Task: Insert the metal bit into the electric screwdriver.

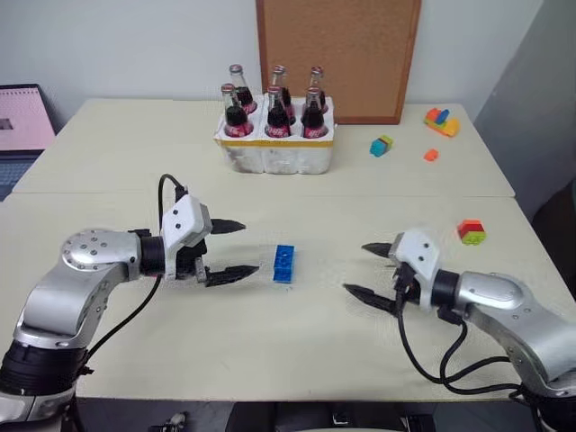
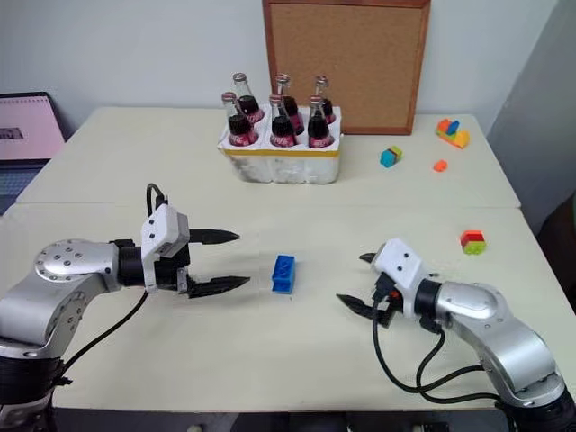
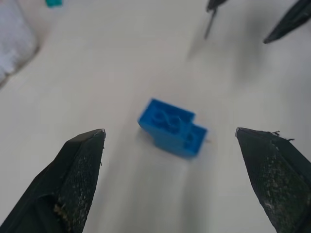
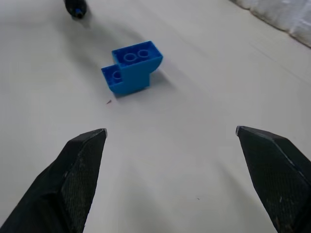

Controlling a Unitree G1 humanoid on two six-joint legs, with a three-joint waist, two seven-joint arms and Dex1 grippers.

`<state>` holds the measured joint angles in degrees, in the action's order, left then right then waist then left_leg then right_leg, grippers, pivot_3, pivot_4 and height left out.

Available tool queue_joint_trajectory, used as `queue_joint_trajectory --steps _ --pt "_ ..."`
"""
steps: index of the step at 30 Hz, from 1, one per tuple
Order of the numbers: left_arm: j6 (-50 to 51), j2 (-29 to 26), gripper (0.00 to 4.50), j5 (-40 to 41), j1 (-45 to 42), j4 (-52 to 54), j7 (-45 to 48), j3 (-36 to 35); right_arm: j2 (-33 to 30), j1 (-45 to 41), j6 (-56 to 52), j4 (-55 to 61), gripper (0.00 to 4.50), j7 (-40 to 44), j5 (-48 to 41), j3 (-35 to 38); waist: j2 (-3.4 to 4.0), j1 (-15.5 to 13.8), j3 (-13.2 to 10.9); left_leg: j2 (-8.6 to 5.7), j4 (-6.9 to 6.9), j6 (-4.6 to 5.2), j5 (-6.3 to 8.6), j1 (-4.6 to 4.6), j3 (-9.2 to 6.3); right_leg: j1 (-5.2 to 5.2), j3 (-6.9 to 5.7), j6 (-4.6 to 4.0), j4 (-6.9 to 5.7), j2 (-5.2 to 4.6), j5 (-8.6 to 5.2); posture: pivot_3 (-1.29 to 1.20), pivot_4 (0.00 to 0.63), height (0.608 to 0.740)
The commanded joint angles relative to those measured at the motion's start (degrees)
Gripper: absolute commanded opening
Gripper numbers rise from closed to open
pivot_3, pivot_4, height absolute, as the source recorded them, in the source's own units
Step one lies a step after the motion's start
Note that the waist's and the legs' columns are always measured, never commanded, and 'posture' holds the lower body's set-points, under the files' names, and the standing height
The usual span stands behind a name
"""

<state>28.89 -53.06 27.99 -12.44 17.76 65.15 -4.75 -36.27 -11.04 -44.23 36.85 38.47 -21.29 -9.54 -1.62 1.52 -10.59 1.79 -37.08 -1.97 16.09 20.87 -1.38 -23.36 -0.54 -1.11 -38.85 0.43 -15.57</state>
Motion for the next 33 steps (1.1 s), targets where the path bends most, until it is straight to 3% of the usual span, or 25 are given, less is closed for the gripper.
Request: queue_joint_trajectory --steps 1,9,20,28,33 --pt "0.54 -4.08 4.5 1.73 2.72 2.52 2.96 -4.02 7.8 -7.45 0.08 -8.04 4.49 -2.71 4.95 -11.85 -0.22 0.31 0.0 0.0 -0.01 0.0 0.0 -0.07 0.03 0.0 0.04 0.0 0.0 0.03 0.0 0.0 0.15 0.74" --pt "-0.18 -5.2 4.5 1.32 4.78 2.77 3.46 -3.88 19.02 -15.82 -2.26 -19.71 4.49 -6.78 8.79 -17.42 -0.18 -0.06 -0.03 0.04 0.0 0.0 0.0 0.08 -0.07 -0.15 0.01 -0.03 -0.08 0.01 0.0 0.0 0.15 0.74" --pt "-0.62 -4.63 4.5 0.76 2.91 1.46 3.54 -2.28 26.2 -19.4 -0.47 -28.94 4.49 -10.36 13.56 -18.64 -0.17 0.11 -0.03 0.04 0.02 0.01 0.0 0.06 -0.08 -0.18 0.01 -0.04 -0.12 -0.02 0.01 0.0 0.15 0.74" --pt "-2.22 -3.99 4.5 0.08 2.86 0.24 3.81 -1.33 26.27 -18.83 1.09 -28.77 2.88 -10.87 14.68 -16.78 -0.17 0.13 -0.03 0.04 0.02 0.01 0.0 0.06 -0.09 -0.18 0.03 -0.04 -0.12 -0.02 0.01 0.0 0.15 0.74" --pt "-2.23 -3.6 4.5 -0.05 2.2 0.26 3.5 -0.67 25.97 -18.55 2.48 -28.95 2.82 -10.85 15.85 -16.92 -0.17 0.13 -0.03 0.04 0.03 0.01 0.0 0.06 -0.09 -0.18 0.03 -0.04 -0.12 -0.02 0.01 0.0 0.15 0.74"
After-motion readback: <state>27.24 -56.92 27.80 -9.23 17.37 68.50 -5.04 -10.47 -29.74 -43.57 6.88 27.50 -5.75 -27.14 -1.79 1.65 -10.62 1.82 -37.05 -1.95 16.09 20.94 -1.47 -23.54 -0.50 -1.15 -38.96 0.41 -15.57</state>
